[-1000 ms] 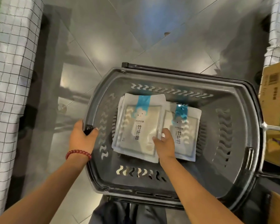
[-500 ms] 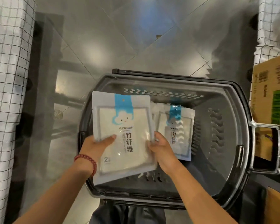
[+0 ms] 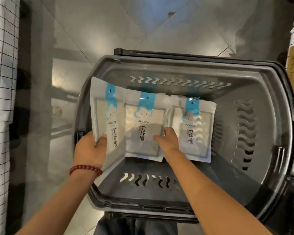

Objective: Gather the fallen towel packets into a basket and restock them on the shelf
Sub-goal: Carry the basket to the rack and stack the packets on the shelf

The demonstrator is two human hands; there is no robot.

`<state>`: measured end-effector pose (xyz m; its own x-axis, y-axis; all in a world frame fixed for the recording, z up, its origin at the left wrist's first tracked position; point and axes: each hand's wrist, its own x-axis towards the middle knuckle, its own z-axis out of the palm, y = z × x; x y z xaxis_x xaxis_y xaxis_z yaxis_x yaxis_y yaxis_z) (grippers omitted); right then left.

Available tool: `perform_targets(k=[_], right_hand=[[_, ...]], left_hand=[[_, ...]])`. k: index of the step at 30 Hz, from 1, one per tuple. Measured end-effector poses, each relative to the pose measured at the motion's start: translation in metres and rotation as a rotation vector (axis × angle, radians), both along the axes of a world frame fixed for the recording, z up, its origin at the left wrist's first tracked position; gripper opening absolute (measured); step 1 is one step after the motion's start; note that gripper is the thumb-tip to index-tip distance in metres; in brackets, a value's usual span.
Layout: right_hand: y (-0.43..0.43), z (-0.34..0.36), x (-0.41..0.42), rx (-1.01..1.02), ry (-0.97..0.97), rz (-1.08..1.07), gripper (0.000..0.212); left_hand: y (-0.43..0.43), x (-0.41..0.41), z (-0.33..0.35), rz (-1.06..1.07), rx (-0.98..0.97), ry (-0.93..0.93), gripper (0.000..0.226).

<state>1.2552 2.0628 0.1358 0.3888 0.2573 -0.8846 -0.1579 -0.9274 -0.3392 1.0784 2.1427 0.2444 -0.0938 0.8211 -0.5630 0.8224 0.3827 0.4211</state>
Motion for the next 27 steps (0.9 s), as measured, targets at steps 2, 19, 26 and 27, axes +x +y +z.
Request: perform_targets(k=[2,19,26,27], right_hand=[[-0.002,0.007,-0.005,0.023,-0.089,-0.067,0.033],[-0.032,0.089,0.058,0.377,-0.090,-0.302,0.028],[0.000,0.080,0.000,0.317,0.099,-0.138,0.016],[0.003,0.075,-0.009,0.310,0.109,-0.111,0.018]], left_hand=[[0.000,0.000,0.002,0.007,-0.016,-0.013,0.026],[0.010,0.010,0.036,0.049,-0.157,-0.143,0.018],[0.007,0.016,0.037,0.168,-0.210,-0.354,0.003],[0.006,0.015,0.037,0.205,-0.217,-0.361,0.004]])
